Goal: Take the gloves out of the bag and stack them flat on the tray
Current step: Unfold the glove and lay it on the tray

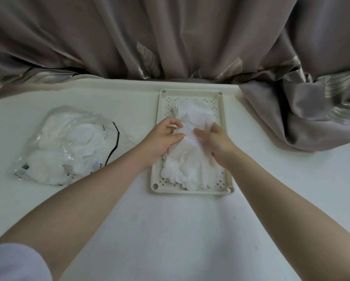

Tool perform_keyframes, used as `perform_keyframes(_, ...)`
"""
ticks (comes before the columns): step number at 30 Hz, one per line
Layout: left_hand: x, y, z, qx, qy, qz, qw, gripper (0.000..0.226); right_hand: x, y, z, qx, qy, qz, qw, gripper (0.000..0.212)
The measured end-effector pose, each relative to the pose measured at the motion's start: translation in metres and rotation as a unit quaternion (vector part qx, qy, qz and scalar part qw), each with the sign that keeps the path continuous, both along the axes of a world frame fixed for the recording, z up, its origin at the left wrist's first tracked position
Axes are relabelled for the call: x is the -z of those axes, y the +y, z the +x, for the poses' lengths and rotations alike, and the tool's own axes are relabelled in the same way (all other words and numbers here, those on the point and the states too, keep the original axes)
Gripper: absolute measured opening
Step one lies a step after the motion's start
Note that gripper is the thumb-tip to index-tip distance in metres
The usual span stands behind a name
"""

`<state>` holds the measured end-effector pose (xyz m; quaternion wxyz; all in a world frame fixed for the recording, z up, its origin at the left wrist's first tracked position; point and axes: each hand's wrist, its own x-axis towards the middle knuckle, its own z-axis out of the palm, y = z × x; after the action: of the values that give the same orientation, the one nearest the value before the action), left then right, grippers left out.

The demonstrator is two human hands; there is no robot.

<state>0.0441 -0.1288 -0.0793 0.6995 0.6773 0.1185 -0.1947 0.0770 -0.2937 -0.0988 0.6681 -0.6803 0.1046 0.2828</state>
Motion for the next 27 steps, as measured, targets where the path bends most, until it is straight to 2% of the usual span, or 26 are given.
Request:
perform_keyframes(2,0.002,0.000,0.000,0.000,-0.016,0.029,0.999,0.014,-0.004,0.001,0.005,0.023,-0.022,-0.018,0.999,0.058)
perform_keyframes(7,0.001,-0.001,-0.003,-0.023,0.018,-0.047,0.998,0.009,-0.006,0.003,0.017,0.077,-0.007,0.005,0.997,0.031)
perform_keyframes(9,0.001,-0.001,-0.006,-0.016,0.040,-0.103,0.994,0.019,-0.006,0.005,0.017,0.078,0.005,0.036,0.996,0.032)
perform_keyframes(12,-0.005,0.002,-0.010,0.013,0.107,-0.205,0.973,0.020,-0.005,0.007,0.018,0.070,0.025,0.083,0.994,0.034)
perform_keyframes(13,-0.008,0.003,-0.011,0.022,0.135,-0.200,0.970,0.019,-0.006,0.008,0.018,0.055,0.026,0.054,0.997,0.033)
perform_keyframes(16,-0.009,0.005,-0.012,0.033,0.190,-0.114,0.975,0.015,-0.004,0.009,0.017,-0.031,-0.011,-0.142,0.989,0.042)
perform_keyframes(18,-0.005,0.007,-0.012,0.025,0.194,-0.075,0.978,0.021,-0.005,0.009,0.015,-0.044,-0.043,-0.182,0.981,0.056)
perform_keyframes(21,-0.005,0.008,-0.014,0.028,0.183,-0.059,0.981,0.031,-0.007,0.008,0.015,-0.038,-0.058,-0.134,0.989,0.067)
perform_keyframes(23,-0.006,0.007,-0.015,0.028,0.175,-0.097,0.979,0.029,-0.006,0.006,0.016,0.006,-0.003,-0.070,0.998,0.070)
perform_keyframes(25,-0.002,0.006,-0.014,0.027,0.145,-0.110,0.983,0.029,-0.003,0.002,0.017,0.056,0.061,-0.007,0.997,0.066)
perform_keyframes(27,-0.003,0.005,-0.015,0.016,0.117,-0.117,0.986,0.032,-0.006,-0.003,0.014,0.068,0.084,0.038,0.993,0.051)
